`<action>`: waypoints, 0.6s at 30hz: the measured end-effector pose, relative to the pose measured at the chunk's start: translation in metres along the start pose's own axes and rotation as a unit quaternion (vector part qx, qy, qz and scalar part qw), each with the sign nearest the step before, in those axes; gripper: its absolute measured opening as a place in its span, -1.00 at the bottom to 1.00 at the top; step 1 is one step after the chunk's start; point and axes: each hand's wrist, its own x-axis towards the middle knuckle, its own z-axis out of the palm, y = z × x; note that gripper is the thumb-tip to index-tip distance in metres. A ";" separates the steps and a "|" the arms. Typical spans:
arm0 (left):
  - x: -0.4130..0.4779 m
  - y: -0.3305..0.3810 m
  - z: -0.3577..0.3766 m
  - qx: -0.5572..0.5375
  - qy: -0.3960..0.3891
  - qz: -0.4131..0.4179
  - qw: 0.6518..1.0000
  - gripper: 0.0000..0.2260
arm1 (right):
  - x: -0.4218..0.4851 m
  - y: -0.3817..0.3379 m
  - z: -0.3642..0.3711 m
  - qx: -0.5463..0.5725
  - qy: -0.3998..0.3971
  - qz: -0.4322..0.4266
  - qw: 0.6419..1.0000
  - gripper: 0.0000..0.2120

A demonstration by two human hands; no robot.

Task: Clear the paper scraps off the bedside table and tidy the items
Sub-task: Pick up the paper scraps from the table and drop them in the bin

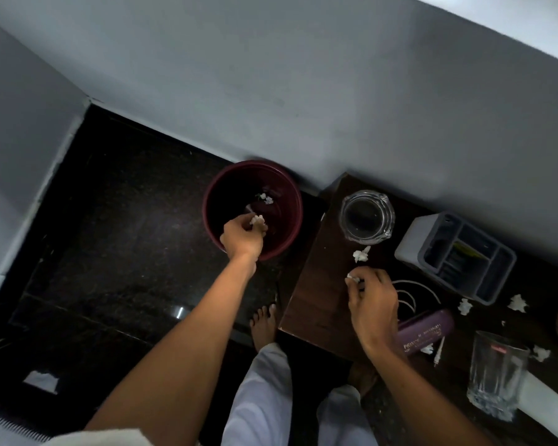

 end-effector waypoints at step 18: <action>-0.040 -0.001 -0.021 -0.056 -0.085 -0.024 0.994 -0.84 | -0.006 -0.074 -0.011 0.241 0.044 0.083 0.966 -0.92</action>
